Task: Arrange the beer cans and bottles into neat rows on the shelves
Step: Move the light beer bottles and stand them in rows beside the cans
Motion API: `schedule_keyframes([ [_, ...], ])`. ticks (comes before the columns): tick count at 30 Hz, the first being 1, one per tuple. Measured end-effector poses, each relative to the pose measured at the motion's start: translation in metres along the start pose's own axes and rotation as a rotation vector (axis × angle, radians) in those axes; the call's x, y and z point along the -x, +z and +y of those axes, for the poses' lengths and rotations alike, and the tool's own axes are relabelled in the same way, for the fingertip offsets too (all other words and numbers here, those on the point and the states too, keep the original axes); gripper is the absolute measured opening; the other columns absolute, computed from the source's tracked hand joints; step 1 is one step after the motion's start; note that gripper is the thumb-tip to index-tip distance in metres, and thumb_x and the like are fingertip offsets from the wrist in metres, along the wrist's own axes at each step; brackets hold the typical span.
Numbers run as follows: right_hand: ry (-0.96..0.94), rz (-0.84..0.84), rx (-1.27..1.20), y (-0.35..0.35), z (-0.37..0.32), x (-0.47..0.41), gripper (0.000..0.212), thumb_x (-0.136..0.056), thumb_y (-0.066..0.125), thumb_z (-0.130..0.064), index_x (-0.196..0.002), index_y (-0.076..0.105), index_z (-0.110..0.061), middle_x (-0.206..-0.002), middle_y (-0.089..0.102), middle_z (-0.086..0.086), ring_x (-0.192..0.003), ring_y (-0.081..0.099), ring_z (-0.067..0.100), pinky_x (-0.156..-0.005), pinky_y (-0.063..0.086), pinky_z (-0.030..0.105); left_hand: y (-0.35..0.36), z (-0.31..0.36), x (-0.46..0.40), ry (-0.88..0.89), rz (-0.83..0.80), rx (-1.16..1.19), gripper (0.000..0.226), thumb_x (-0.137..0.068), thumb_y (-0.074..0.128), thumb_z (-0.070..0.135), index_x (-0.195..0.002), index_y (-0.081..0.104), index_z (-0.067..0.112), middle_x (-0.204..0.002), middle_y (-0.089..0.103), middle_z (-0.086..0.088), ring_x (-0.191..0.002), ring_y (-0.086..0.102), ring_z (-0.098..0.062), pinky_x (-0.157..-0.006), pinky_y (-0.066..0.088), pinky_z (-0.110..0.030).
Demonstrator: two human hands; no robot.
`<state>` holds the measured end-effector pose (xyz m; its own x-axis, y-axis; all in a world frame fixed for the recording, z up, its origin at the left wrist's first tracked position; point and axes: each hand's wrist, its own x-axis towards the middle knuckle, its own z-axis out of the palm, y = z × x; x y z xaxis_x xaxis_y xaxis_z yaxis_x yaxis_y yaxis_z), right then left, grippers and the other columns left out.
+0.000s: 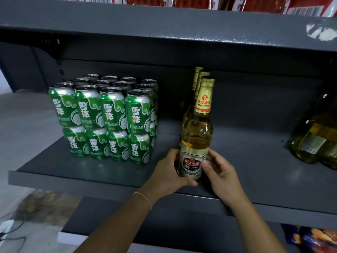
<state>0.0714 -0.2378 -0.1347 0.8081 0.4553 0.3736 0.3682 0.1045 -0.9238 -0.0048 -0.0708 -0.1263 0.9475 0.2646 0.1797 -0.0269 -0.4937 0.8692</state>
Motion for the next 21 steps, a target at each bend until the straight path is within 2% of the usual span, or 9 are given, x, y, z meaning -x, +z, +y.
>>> schedule_keyframes([
  [4,0.0,0.007,0.018,0.0006,0.0006,0.0003,0.039,-0.094,0.056,-0.002,-0.132,0.056,-0.006,-0.12,0.07,-0.004,-0.113,0.064,0.007,-0.09,0.049,0.015,0.0021,0.0026,0.0005,0.022,0.032,-0.036,0.087,-0.049,0.094,0.04,-0.122,0.047,0.031,-0.11,0.067,0.016,-0.1,0.063,0.005,-0.089,0.054,-0.024],
  [8,0.015,0.003,0.007,0.0011,-0.0002,0.0002,0.036,-0.095,0.054,-0.003,-0.129,0.057,-0.013,-0.119,0.07,-0.011,-0.112,0.064,0.005,-0.089,0.049,0.014,0.0037,0.0025,0.0019,0.042,0.04,-0.055,0.086,-0.052,0.093,0.041,-0.123,0.046,0.029,-0.112,0.066,0.015,-0.103,0.062,0.004,-0.09,0.054,-0.024],
  [14,0.016,-0.016,0.01,0.0009,0.0003,0.0008,0.039,-0.095,0.054,-0.004,-0.134,0.054,-0.008,-0.119,0.07,-0.01,-0.114,0.064,0.008,-0.09,0.05,0.016,0.0051,0.0045,0.0028,0.047,0.049,-0.093,0.08,-0.054,0.09,0.044,-0.12,0.047,0.031,-0.113,0.066,0.013,-0.103,0.062,0.001,-0.09,0.054,-0.028],
  [21,0.009,-0.024,0.002,0.0007,-0.0001,0.001,0.04,-0.095,0.054,-0.003,-0.134,0.055,-0.009,-0.123,0.069,-0.002,-0.114,0.064,0.01,-0.092,0.051,0.019,0.0029,0.0101,0.0061,0.014,0.052,-0.144,0.08,-0.055,0.091,0.04,-0.122,0.048,0.029,-0.115,0.065,0.013,-0.104,0.061,0.0,-0.09,0.052,-0.022],
])
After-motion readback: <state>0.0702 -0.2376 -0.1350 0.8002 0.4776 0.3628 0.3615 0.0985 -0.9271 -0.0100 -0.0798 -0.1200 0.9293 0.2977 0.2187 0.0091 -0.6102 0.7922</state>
